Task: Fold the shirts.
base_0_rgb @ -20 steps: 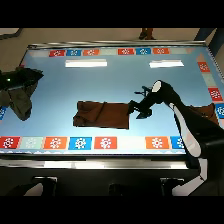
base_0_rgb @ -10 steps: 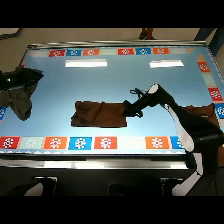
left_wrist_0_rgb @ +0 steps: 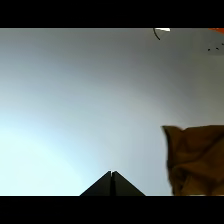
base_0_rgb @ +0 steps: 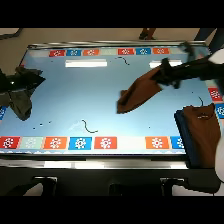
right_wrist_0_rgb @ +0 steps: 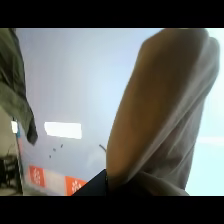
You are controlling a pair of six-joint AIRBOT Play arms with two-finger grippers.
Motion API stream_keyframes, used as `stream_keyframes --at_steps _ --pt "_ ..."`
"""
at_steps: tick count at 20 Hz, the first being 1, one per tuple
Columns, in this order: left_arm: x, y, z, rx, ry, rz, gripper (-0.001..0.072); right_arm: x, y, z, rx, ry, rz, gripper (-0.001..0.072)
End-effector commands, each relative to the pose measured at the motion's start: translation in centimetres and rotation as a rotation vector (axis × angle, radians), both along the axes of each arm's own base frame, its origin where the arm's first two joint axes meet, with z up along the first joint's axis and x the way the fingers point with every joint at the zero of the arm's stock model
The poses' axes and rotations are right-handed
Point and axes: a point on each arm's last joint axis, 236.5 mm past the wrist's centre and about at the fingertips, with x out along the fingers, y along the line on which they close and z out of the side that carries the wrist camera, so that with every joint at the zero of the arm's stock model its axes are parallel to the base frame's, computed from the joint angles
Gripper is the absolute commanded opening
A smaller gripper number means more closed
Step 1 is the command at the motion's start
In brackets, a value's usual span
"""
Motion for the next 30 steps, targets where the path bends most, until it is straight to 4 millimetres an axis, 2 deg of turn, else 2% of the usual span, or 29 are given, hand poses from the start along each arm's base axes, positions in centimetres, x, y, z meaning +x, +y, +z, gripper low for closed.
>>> stream_keyframes --at_steps 1,3,7,9,12,16,18,20,23,24,26,30 --pt "-0.4 0.0 -2.1 -0.005 0.047 0.001 0.0028 -2.6 -9.9 6.1 -0.094 -0.062 -0.254 0.0043" --pt "-0.6 -0.1 -2.9 -0.008 0.064 0.001 0.0028 -4.2 -15.5 6.5 -0.153 -0.053 -0.381 0.0043" --pt "-0.7 -0.1 -3.2 -0.01 0.073 0.0 0.0028 -7.8 -24.8 5.1 -0.222 0.031 -0.594 0.0044" --pt "-0.7 -0.1 -3.2 -0.01 0.073 0.0 0.0028 -9.5 -27.8 5.0 -0.216 0.056 -0.677 0.0044" --pt "-0.7 -0.1 -3.2 -0.007 0.072 -0.002 0.0028 -12.0 -30.8 5.1 -0.212 0.08 -0.77 0.0044" --pt "-0.7 -0.1 -3.2 -0.007 0.071 -0.002 0.0028 -14.9 -33.5 6.0 -0.208 0.089 -0.903 0.0044" --pt "-0.7 -0.1 -3.2 -0.007 0.071 -0.002 0.0028 -16.7 -34.0 5.2 -0.23 0.153 -0.923 0.0044" --pt "-0.7 -0.1 -3.2 -0.007 0.071 -0.002 0.0028 -19.7 -34.4 3.2 -0.297 0.301 -0.937 0.0044" --pt "-0.7 -0.1 -3.2 -0.008 0.07 -0.001 0.0028 -25.9 -36.2 0.5 -0.446 0.557 -1.008 0.0044" --pt "-0.7 -0.1 -3.2 -0.008 0.07 -0.001 0.0028 -27.3 -36.3 -0.4 -0.471 0.611 -1.022 0.0044" --pt "-0.7 -0.1 -3.2 -0.007 0.07 -0.001 0.0028 -29.0 -35.4 -3.4 -0.467 0.699 -1.009 0.0044" --pt "-0.7 -0.1 -3.2 -0.009 0.071 -0.002 0.0028 -31.2 -31.8 -11.3 -0.405 0.815 -0.951 0.0044"
